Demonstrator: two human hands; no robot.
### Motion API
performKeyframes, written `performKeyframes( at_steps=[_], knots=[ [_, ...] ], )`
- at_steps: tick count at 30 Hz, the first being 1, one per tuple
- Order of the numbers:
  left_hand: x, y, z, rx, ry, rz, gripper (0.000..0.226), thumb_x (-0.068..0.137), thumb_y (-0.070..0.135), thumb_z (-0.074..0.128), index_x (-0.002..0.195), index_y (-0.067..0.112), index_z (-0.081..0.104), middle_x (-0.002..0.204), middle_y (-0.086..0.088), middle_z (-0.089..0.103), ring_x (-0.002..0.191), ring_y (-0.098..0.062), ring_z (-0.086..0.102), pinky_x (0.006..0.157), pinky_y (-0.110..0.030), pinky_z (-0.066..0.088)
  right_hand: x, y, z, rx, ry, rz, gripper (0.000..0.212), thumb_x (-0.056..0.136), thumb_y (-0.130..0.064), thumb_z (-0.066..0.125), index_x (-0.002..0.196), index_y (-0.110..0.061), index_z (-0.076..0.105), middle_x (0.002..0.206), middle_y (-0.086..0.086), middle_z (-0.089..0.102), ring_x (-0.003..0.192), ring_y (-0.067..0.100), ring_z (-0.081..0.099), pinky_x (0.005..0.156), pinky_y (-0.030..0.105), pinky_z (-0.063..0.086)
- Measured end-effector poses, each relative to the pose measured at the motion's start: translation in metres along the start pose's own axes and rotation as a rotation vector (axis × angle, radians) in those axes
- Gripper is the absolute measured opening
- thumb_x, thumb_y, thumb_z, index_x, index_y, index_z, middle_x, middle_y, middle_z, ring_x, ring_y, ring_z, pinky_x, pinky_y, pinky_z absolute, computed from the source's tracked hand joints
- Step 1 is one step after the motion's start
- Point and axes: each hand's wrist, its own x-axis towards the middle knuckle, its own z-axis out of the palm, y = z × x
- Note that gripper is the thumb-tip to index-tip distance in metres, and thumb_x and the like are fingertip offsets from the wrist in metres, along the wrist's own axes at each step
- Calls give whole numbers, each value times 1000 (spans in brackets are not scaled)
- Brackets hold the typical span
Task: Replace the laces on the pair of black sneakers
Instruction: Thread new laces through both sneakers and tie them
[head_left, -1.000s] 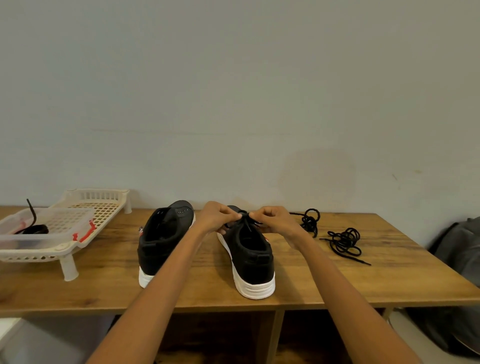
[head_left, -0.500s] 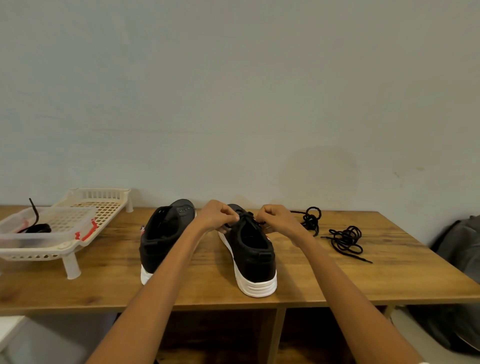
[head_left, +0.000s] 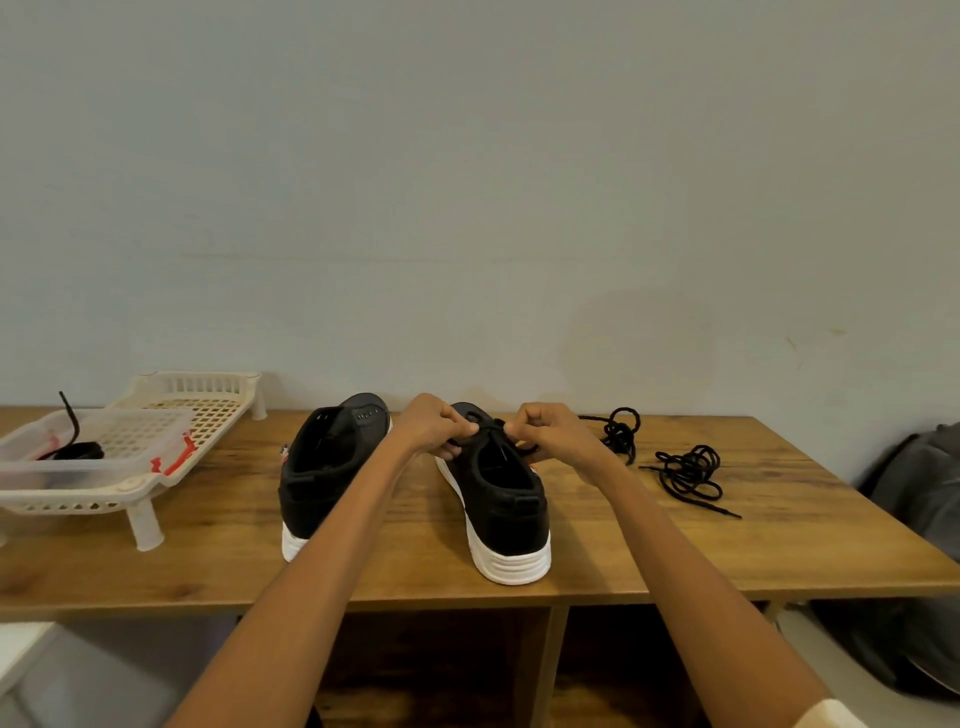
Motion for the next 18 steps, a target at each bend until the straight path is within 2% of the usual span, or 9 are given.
performKeyframes(
  at_steps=[4, 8, 11, 13, 16, 18],
  knots=[
    [1, 0, 1, 67, 8, -33, 18, 86, 13, 68, 90, -4, 70, 68, -10, 64, 59, -17, 60, 69, -30, 57, 1, 5, -5, -27, -77, 19, 19, 92, -17, 61, 76, -7, 56, 72, 1, 60, 68, 7, 61, 64, 18, 52],
    [1, -1, 1, 140, 29, 34, 14, 86, 11, 68, 86, -2, 71, 62, -5, 63, 56, -15, 61, 64, -26, 57, 5, 6, -4, -51, -81, 44, 20, 93, -18, 60, 75, -8, 59, 67, -3, 59, 61, 1, 59, 61, 15, 49],
    [-1, -1, 0, 143, -2, 56, 13, 88, 6, 64, 92, -3, 71, 65, -6, 63, 58, -15, 60, 63, -23, 55, 6, 6, -4, -95, -80, 58, 29, 94, -25, 58, 90, 2, 65, 73, 1, 62, 65, 4, 61, 61, 13, 49],
    [-3, 0, -3, 124, -54, 37, 14, 90, 2, 59, 97, -4, 70, 65, -8, 62, 57, -14, 58, 57, -18, 53, 4, 5, -1, -116, -74, 52, 36, 96, -29, 55, 99, 5, 66, 77, 5, 63, 70, 9, 61, 61, 13, 50],
    [-6, 1, -6, 86, -102, 15, 16, 92, 2, 57, 103, 1, 68, 68, -7, 62, 58, -12, 58, 54, -15, 50, 1, 4, 6, -118, -38, 20, 39, 98, -32, 50, 107, 1, 67, 90, 17, 66, 77, 11, 61, 63, 11, 50],
    [-7, 0, -6, 43, -110, -1, 16, 93, 4, 56, 105, 6, 66, 73, -5, 64, 62, -12, 59, 55, -17, 51, 0, 2, 8, -86, -33, 21, 31, 98, -32, 50, 108, -9, 69, 95, 10, 68, 81, 8, 62, 64, 13, 51]
  ],
)
